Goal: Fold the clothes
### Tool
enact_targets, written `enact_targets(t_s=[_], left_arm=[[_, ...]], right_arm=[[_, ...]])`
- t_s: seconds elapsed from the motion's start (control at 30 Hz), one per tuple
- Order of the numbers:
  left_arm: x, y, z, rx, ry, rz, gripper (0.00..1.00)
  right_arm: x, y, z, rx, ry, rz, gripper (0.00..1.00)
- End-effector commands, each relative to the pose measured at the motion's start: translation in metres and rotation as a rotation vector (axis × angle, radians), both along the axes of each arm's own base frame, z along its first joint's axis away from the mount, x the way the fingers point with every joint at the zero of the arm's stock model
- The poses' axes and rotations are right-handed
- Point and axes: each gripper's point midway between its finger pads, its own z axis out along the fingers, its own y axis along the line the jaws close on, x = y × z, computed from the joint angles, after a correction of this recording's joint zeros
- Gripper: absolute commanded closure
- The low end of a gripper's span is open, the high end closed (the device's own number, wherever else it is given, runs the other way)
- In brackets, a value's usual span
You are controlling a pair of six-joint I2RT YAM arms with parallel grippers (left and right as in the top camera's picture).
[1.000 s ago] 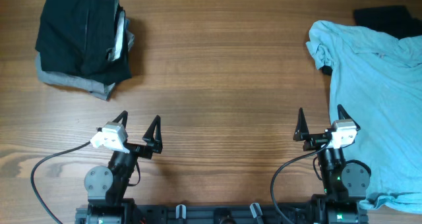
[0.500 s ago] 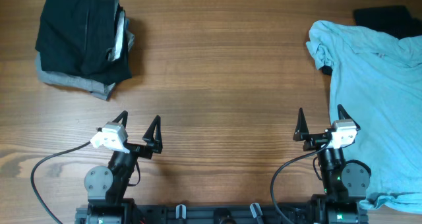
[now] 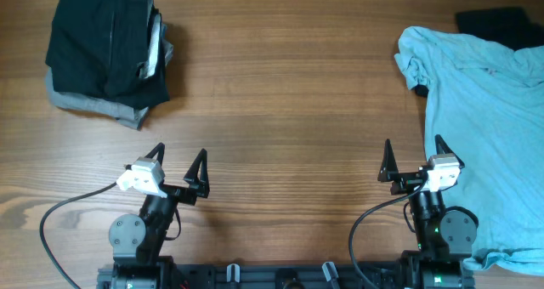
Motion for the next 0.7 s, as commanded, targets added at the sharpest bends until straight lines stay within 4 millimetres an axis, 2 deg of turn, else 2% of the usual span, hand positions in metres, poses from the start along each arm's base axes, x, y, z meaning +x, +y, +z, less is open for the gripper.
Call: enact_targets(t_s=[0.0, 0.13, 0.23, 0.5, 0.57, 0.67], left_arm=[[-0.001, -0.002, 0.000, -0.009, 0.004, -0.007, 0.00], [-0.001, -0.002, 0.000, -0.009, 0.004, -0.007, 0.00], [0.002, 0.009, 0.004, 0.012, -0.019, 0.059, 0.00], [0.000, 0.001, 0.000, 0.006, 0.000, 0.006, 0.00], [-0.002, -0.006, 0.008, 0.003, -0.034, -0.036, 0.00], [-0.005, -0.009, 0.040, -0.033, -0.152, -0.056, 0.00]], right_arm=[[0.000, -0.003, 0.001, 0.004, -0.007, -0.013, 0.00], [0.000, -0.003, 0.003, 0.004, -0.014, -0.013, 0.00], [0.000, -0.003, 0.001, 0.004, -0.006, -0.013, 0.00], [0.000, -0.001, -0.001, 0.012, 0.002, -0.003, 0.00], [-0.001, 0.010, 0.005, 0.004, -0.023, 0.060, 0.00], [-0.005, 0.022, 0.027, -0.006, -0.082, 0.130, 0.00]])
